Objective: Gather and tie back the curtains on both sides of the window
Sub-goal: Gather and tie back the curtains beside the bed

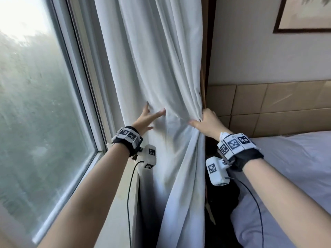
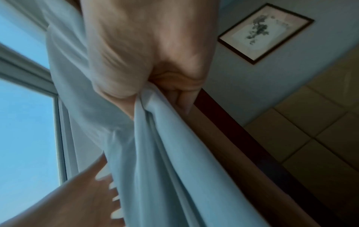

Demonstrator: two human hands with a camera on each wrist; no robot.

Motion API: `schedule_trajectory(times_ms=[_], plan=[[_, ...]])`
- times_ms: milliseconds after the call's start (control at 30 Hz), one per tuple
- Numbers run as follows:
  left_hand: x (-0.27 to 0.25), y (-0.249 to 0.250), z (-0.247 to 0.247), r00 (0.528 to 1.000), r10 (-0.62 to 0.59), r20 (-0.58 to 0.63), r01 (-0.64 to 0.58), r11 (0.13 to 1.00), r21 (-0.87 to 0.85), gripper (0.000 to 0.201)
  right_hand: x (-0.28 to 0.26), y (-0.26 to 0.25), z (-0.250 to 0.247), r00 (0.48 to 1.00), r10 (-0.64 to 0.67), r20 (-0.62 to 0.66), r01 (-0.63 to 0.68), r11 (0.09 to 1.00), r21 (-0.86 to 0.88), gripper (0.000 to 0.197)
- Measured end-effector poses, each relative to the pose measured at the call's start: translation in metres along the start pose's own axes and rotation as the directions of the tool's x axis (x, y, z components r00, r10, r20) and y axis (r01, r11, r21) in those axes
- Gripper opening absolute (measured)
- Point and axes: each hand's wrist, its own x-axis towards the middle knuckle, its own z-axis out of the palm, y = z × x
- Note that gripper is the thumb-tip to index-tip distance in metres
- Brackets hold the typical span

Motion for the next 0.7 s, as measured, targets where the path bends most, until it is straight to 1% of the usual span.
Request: schedule_trajectory(times_ms=[67, 133, 233, 300, 367, 400, 467, 500, 533, 567, 600, 633, 667, 700], plan=[[0.004, 0.009, 0.008, 0.994, 0.001, 0.110, 0.000, 1.000, -0.003, 0.116, 0.005, 0.006, 0.002, 0.999, 0.013, 0.029, -0.014, 0.999, 0.041, 0.067], [0.011, 0.011, 0.015, 0.989, 0.017, 0.148, -0.014, 1.000, -0.019, 0.094, 0.012, 0.014, 0.004, 0.999, 0.010, 0.050, -0.015, 0.995, 0.096, 0.082], [0.015, 0.010, 0.027, 0.991, 0.052, 0.120, -0.049, 0.998, -0.026, 0.055, 0.015, 0.019, 0.000, 0.996, 0.000, 0.086, -0.014, 0.987, 0.158, 0.088], [0.015, 0.013, 0.036, 0.992, 0.082, 0.101, -0.080, 0.996, -0.029, 0.047, 0.014, 0.021, -0.003, 0.994, -0.004, 0.107, -0.017, 0.981, 0.196, 0.090], [0.014, 0.021, 0.043, 0.991, 0.082, 0.101, -0.080, 0.997, -0.024, 0.037, 0.013, 0.023, -0.005, 0.993, -0.022, 0.119, -0.005, 0.975, 0.222, 0.092], [0.014, 0.024, 0.047, 0.991, 0.077, 0.110, -0.076, 0.997, -0.009, 0.036, 0.011, 0.024, -0.006, 0.992, -0.031, 0.124, 0.001, 0.971, 0.239, 0.092], [0.013, 0.032, 0.050, 0.992, 0.074, 0.105, -0.081, 0.995, 0.063, 0.049, 0.005, 0.019, -0.011, 0.992, -0.036, 0.118, 0.004, 0.965, 0.263, 0.092], [0.014, 0.033, 0.050, 0.993, 0.082, 0.086, -0.090, 0.991, 0.094, 0.056, 0.001, 0.016, -0.014, 0.992, -0.037, 0.116, 0.004, 0.962, 0.273, 0.090], [0.016, 0.032, 0.048, 0.995, 0.087, 0.043, -0.092, 0.990, 0.107, 0.061, -0.002, 0.014, -0.017, 0.992, -0.038, 0.118, 0.003, 0.959, 0.283, 0.086], [0.019, 0.031, 0.044, 0.997, 0.076, -0.002, -0.075, 0.991, 0.108, 0.068, -0.006, 0.013, -0.020, 0.991, -0.036, 0.129, -0.003, 0.956, 0.292, 0.081], [0.023, 0.030, 0.041, 0.998, 0.054, -0.022, -0.052, 0.992, 0.112, 0.082, -0.007, 0.014, -0.023, 0.990, -0.039, 0.138, -0.005, 0.953, 0.303, 0.079], [0.021, 0.031, 0.039, 1.000, 0.017, -0.012, -0.015, 0.994, 0.104, 0.094, -0.009, 0.014, -0.025, 0.988, -0.045, 0.145, -0.002, 0.950, 0.311, 0.080], [0.024, 0.030, 0.038, 1.000, 0.000, -0.004, 0.000, 0.995, 0.099, 0.095, -0.009, 0.016, -0.026, 0.988, -0.048, 0.146, -0.001, 0.948, 0.318, 0.082], [0.027, 0.030, 0.038, 1.000, -0.001, 0.002, 0.001, 0.996, 0.086, 0.081, -0.011, 0.015, -0.029, 0.988, -0.051, 0.145, 0.002, 0.948, 0.319, 0.083]])
